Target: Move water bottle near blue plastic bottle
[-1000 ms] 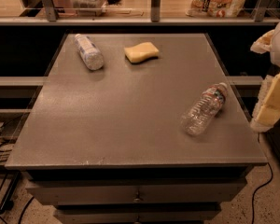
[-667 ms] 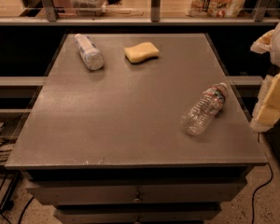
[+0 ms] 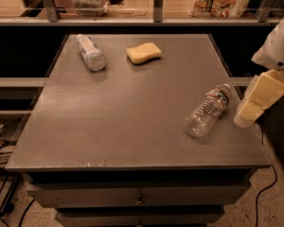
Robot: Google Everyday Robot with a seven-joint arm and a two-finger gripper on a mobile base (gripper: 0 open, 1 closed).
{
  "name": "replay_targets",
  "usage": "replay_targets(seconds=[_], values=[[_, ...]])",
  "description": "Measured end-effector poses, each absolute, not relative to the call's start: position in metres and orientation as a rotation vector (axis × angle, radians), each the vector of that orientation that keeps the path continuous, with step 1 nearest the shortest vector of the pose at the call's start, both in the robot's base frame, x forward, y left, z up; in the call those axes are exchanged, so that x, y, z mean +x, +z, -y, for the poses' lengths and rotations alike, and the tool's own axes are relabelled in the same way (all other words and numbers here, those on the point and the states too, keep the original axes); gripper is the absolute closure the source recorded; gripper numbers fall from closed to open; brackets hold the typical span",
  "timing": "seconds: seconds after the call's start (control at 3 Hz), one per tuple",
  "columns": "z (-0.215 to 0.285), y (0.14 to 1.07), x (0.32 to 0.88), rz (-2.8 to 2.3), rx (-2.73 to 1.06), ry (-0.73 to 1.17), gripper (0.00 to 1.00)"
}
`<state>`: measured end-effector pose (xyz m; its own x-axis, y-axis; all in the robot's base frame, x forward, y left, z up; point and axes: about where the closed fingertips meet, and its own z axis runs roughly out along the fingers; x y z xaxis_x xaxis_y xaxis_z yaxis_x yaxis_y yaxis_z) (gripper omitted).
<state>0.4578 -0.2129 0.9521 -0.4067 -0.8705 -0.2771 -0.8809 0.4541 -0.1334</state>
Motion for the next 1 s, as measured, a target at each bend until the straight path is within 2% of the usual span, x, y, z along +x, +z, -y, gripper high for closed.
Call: replay_targets(seconds=[0.33, 1.0], values=[[0.2073, 0.9354, 0.4697, -2.504, -1.322, 0.122, 0.0], [0.2044, 0.9262, 0.4754, -2.559, -1.22, 0.174, 0.0]])
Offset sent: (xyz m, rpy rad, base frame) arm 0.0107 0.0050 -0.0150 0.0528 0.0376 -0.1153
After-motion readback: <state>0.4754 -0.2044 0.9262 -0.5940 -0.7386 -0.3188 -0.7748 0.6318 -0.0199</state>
